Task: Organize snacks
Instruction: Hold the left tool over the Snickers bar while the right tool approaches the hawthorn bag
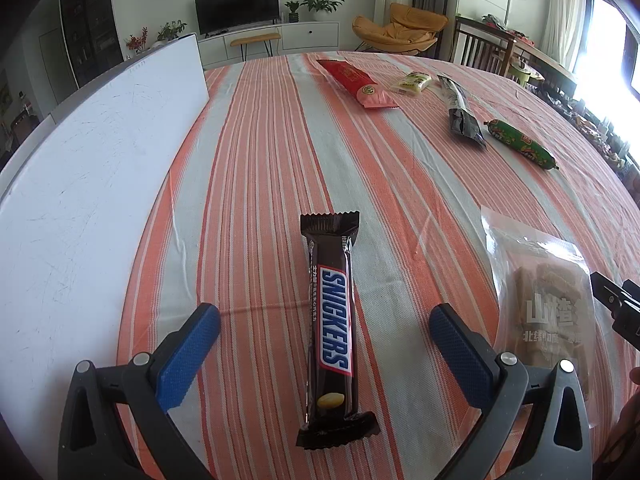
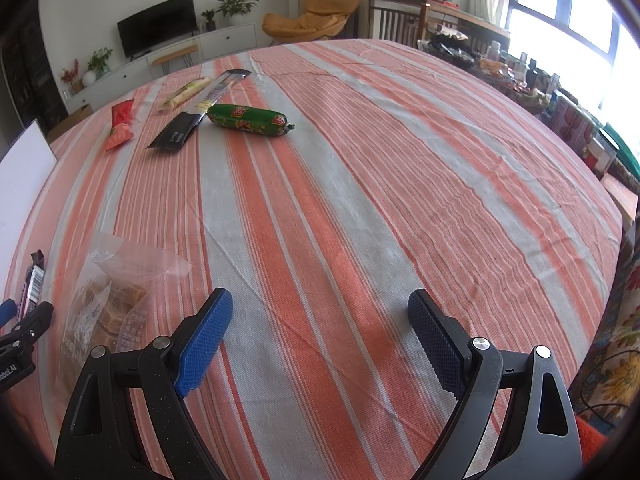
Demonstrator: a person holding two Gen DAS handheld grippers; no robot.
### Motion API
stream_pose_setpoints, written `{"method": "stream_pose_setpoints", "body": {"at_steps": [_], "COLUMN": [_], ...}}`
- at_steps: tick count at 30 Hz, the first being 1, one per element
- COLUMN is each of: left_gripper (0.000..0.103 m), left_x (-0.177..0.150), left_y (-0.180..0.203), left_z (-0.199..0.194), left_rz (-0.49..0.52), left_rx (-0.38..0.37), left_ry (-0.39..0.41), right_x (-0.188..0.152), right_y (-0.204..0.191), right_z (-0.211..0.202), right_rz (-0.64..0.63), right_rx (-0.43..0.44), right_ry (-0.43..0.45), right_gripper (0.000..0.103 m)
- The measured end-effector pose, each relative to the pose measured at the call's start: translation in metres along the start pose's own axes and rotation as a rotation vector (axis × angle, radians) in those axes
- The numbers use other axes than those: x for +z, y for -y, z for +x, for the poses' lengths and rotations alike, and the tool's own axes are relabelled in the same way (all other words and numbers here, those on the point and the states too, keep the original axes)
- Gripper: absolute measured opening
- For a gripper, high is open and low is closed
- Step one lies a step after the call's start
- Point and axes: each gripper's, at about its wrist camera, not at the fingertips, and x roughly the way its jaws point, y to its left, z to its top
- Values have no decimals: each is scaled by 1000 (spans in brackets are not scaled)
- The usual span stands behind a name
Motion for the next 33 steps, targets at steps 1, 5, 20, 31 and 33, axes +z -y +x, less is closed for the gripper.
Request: {"method": "stream_pose_setpoints", "body": {"at_steps": [1, 5, 20, 31, 33], "left_gripper": [103, 103, 103, 103, 103], "left_x": [0, 0, 1, 0, 0], "left_y": [0, 0, -12, -11, -11], "left_z": [0, 0, 0, 0, 0], "left_rz": [0, 0, 71, 71, 71], "left_rx": [0, 0, -54, -51, -51], "left_ry": [0, 0, 1, 1, 1], "right_x": [0, -1, -10, -44, -45], "right_y": [1, 4, 42, -80, -88], "right_z": [0, -3, -52, -71, -60], "right_rz": [0, 19, 172, -449, -480], "right_rx": [1, 26, 415, 589, 508], "right_ry": [0, 4, 191, 33, -19], "right_gripper": [92, 91, 91, 90, 90]}}
